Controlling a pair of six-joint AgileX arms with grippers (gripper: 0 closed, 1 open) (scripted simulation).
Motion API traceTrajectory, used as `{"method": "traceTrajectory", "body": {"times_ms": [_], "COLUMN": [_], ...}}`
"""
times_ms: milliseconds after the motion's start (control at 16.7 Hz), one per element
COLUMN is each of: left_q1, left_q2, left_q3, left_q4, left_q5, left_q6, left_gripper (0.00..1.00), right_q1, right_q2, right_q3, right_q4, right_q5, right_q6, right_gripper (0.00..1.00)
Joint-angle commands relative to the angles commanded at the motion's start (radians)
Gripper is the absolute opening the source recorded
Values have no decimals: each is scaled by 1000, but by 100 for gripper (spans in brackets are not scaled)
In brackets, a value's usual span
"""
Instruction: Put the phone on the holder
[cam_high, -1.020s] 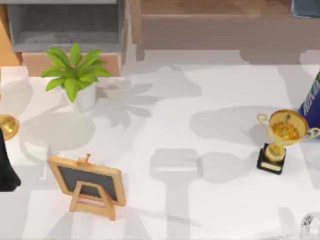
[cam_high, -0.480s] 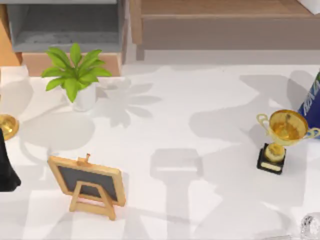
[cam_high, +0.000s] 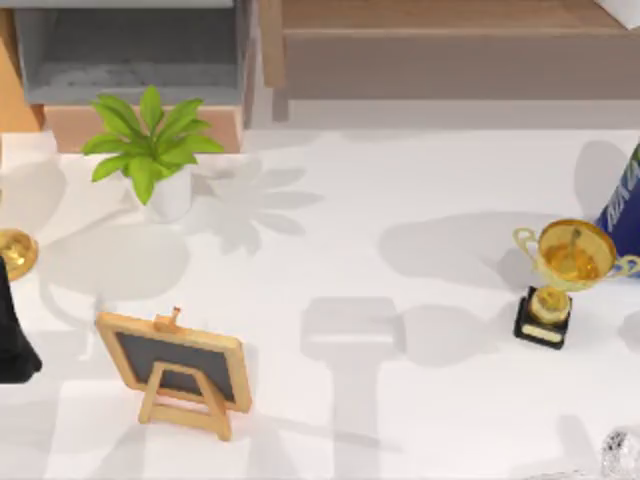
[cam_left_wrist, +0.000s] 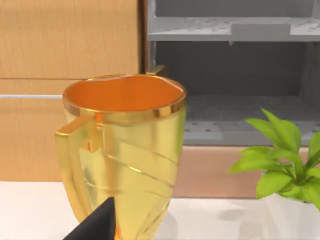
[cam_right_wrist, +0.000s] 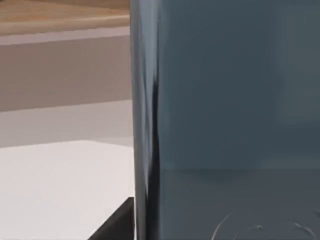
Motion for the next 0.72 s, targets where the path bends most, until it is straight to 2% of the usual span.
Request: {"method": "traceTrajectory", "body": {"times_ms": [240, 720], "left_q1": [0, 0], "left_q2": [0, 0], "left_q3": [0, 0], "left_q4": [0, 0], "left_q5": [0, 0], "left_q6": [0, 0], "left_gripper": [100, 100], "right_q1": [-48, -33], "right_q2": [-18, 9], "right_q3": [-63, -47], "right_q4": [35, 58], "right_q5": [-22, -10], "right_q6": [-25, -12], "right_gripper": [0, 0]}}
